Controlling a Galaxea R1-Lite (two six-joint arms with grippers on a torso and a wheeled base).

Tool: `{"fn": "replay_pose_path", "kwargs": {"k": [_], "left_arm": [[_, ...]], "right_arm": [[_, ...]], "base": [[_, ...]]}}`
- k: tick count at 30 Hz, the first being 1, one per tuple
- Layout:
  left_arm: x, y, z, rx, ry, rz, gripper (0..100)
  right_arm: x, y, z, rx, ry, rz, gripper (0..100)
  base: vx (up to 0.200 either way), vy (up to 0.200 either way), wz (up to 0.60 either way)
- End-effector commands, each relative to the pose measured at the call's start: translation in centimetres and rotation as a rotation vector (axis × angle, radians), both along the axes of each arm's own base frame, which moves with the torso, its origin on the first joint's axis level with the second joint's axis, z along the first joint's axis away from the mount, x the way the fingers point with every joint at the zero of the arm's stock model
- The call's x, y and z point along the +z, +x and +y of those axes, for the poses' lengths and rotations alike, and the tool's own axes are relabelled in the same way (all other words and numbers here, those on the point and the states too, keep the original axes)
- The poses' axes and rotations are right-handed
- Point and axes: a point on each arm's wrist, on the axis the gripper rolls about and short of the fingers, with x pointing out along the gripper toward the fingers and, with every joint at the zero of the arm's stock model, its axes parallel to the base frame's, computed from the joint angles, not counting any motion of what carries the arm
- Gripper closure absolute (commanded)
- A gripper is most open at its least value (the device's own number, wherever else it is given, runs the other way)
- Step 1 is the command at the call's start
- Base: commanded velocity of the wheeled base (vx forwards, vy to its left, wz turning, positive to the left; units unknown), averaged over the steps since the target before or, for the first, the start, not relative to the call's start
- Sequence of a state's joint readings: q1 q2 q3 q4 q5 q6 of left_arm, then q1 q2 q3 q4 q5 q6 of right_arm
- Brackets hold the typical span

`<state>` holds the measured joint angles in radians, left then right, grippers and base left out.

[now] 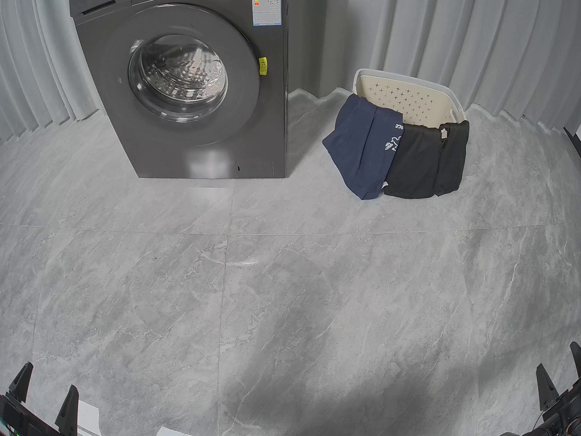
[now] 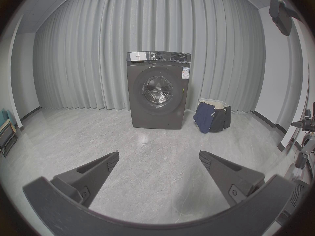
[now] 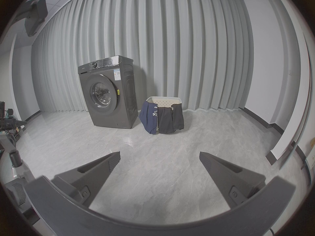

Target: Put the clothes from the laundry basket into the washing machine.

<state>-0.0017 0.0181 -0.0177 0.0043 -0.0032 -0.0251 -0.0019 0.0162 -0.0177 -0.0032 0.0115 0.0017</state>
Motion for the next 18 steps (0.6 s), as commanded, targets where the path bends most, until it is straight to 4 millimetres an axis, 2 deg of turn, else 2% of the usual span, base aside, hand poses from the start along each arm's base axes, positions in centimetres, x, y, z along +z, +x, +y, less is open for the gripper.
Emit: {"fn": "replay_pose_path", "kwargs": {"k": [1,5,18], "left_arm": [[-0.49,-0.01,0.00,0.000,0.001,0.000,0],[-0.49,-0.01,0.00,0.000,0.002,0.000,0],[-0.49,-0.01,0.00,0.000,0.004,0.000,0]], "right_arm": [[-0.52,0.02,0.00,0.001,-0.002,0.003,0],[-0.52,0.02,0.00,0.001,0.000,0.003,0],[-0.52,0.02,0.00,0.001,0.000,0.003,0]], "base": [[0.000,0.000,0.00],[0.000,0.000,0.00],[0.200,0.000,0.00]]}}
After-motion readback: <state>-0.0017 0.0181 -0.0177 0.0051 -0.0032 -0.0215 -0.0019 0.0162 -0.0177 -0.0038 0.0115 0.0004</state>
